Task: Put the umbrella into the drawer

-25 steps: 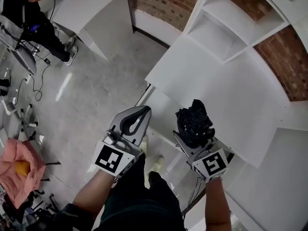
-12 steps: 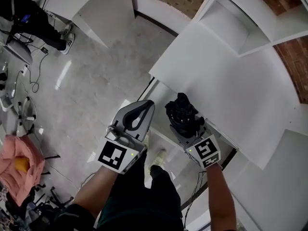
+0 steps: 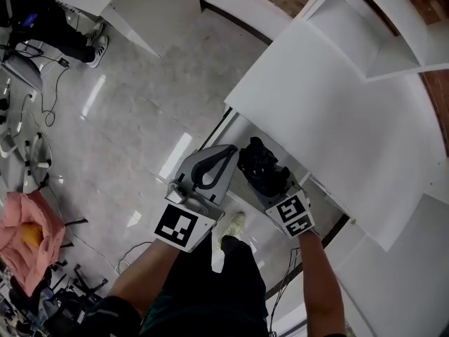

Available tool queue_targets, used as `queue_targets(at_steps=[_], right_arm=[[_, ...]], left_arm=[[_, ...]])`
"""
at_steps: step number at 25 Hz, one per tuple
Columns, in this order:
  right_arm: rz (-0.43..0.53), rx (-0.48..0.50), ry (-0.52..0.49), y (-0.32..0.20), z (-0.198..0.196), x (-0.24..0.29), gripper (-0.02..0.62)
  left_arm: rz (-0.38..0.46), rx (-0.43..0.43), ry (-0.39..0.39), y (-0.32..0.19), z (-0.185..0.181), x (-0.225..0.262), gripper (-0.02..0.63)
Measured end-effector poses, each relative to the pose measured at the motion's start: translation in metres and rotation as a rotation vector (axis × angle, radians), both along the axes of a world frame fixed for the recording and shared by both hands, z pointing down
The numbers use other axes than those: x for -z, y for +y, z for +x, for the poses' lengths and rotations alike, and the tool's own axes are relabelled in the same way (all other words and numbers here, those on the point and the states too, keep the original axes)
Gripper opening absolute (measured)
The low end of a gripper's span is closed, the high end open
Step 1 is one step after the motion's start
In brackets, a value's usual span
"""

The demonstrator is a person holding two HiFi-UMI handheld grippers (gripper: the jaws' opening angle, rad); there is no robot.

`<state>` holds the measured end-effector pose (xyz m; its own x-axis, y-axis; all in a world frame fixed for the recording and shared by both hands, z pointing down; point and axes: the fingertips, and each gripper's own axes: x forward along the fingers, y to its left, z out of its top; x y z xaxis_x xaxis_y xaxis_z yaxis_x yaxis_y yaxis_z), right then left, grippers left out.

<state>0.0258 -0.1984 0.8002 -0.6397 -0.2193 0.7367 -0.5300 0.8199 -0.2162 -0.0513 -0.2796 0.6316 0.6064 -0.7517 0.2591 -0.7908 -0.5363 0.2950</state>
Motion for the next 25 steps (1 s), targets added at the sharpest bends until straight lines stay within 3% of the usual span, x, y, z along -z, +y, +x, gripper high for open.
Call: queue_targets(at_steps=[9,25], right_arm=[[-0.118,0.059,0.159,0.01,0.004,-0.071,0.216],[-0.271,0.117,0.327,0.019,-0.009,-0.145,0.218]], left_arm=[[-0.048,0.027,-0.004,0.006,-0.003,-0.034,0.014],[-0.073,0.025,-0.018,0.008,-0.012,-0.047,0.014]])
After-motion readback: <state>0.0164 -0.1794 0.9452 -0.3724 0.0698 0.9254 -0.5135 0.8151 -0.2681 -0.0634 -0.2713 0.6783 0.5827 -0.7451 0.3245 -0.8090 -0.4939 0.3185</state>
